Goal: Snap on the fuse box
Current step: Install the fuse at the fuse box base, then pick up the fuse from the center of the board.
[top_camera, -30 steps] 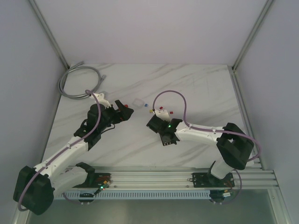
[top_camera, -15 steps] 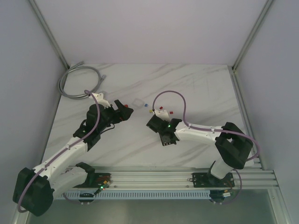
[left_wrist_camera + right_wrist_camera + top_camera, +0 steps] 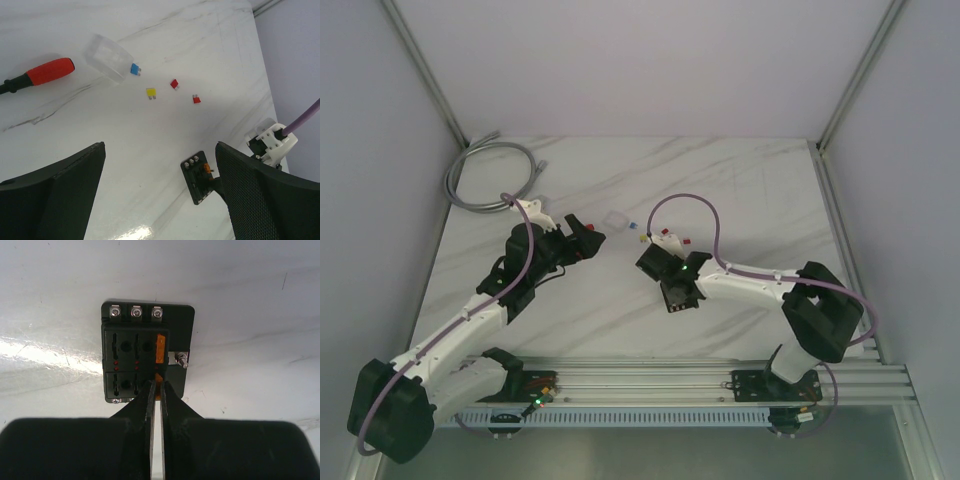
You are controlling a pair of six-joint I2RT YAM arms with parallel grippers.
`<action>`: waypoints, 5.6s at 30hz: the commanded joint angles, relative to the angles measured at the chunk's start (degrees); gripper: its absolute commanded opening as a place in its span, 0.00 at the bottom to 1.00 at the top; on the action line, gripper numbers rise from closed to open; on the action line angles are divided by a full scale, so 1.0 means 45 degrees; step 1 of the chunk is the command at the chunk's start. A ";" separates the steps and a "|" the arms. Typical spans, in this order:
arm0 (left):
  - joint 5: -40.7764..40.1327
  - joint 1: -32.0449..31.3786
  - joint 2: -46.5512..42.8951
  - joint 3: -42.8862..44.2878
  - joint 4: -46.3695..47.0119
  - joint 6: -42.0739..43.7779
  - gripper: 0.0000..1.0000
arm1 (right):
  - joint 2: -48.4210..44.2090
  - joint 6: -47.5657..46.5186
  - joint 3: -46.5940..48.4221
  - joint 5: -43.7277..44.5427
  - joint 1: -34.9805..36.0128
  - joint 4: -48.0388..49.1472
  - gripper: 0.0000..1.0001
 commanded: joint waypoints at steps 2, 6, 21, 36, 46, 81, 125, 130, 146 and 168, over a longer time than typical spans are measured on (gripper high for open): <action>-0.0066 0.0054 -0.0254 -0.0097 -0.0089 0.0011 1.00 | 0.0504 0.0050 -0.0039 -0.1352 -0.0126 -0.0173 0.06; -0.0053 0.0049 -0.0234 -0.0071 -0.0085 0.0015 1.00 | 0.0180 -0.0146 0.0989 -0.0890 -0.0142 -0.0465 0.21; 0.0041 0.0050 -0.0188 -0.0039 -0.0106 0.0093 1.00 | -0.0606 0.0073 0.1146 -0.2429 -0.1173 -0.0600 0.29; 0.0179 0.0049 -0.0117 0.0025 -0.0116 0.0083 1.00 | -0.0763 0.0219 0.0203 -0.3432 -0.1898 -0.0280 0.20; 0.0176 0.0058 -0.0127 0.0020 -0.0105 0.0097 1.00 | -0.0338 0.0102 -0.0065 -0.3917 -0.1997 -0.0065 0.05; 0.0024 0.0062 -0.0351 0.0020 -0.0191 0.0100 1.00 | -0.0760 -0.1055 0.1909 -0.3151 -0.1882 -0.0774 0.20; -0.0036 0.0162 0.1020 0.0495 -0.0148 0.0526 1.00 | 0.3921 -0.3107 0.3588 -0.2878 -0.5780 0.3318 0.46; -0.0045 0.0172 0.1008 0.0488 -0.0155 0.0508 1.00 | 0.4114 -0.2968 0.3578 -0.2835 -0.5786 0.3185 0.41; 0.0019 0.0168 0.0981 0.0484 -0.0152 0.0467 1.00 | 0.4491 -0.2307 0.3308 -0.2109 -0.5787 0.2740 0.36; 0.1117 0.0170 0.1488 0.0687 0.0510 -0.0128 1.00 | 0.2472 -0.3590 0.2420 -0.3412 -0.5200 0.3401 0.15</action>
